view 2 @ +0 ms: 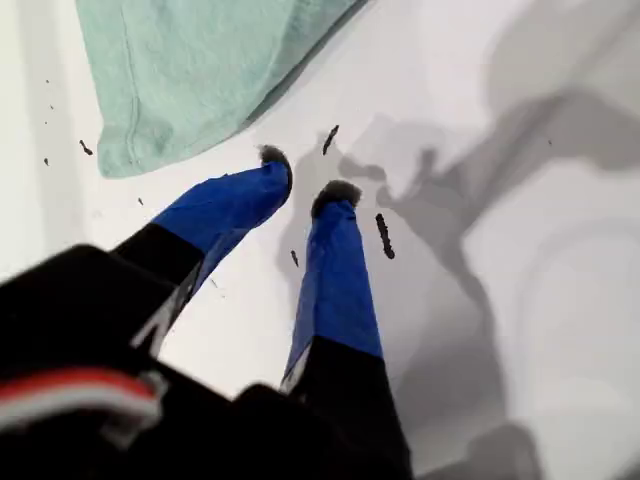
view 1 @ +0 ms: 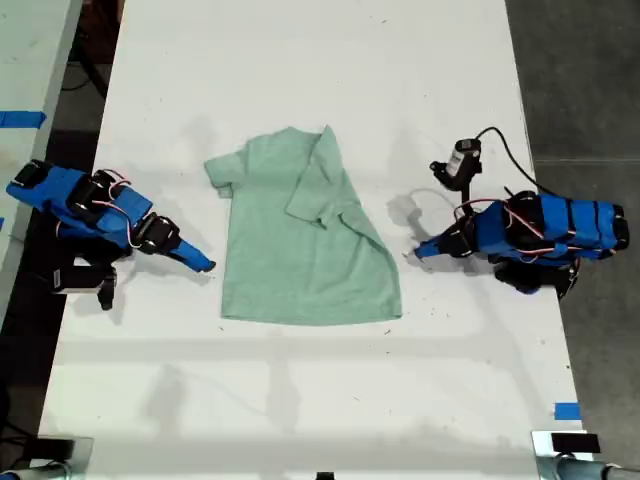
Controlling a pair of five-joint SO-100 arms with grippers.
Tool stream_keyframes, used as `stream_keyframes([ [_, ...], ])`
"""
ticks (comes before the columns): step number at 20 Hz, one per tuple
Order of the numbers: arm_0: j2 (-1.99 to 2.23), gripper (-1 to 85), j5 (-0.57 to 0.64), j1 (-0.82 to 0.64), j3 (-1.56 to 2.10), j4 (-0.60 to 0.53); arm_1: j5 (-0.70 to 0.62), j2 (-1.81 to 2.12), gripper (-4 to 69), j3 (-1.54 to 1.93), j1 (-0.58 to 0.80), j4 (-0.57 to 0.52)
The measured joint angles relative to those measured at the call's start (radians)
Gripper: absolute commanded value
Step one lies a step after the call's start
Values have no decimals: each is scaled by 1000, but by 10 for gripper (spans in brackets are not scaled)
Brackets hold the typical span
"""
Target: Fold t shirt
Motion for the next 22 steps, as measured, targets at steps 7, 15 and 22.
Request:
stream_keyframes([
  [7, 0, 129, 0, 74, 0, 0, -2, 0, 69, 0, 0, 0],
  [15, 0, 129, 0, 75, 0, 0, -2, 0, 66, 0, 0, 0],
  [22, 0, 129, 0, 75, 0, 0, -2, 0, 64, 0, 0, 0],
])
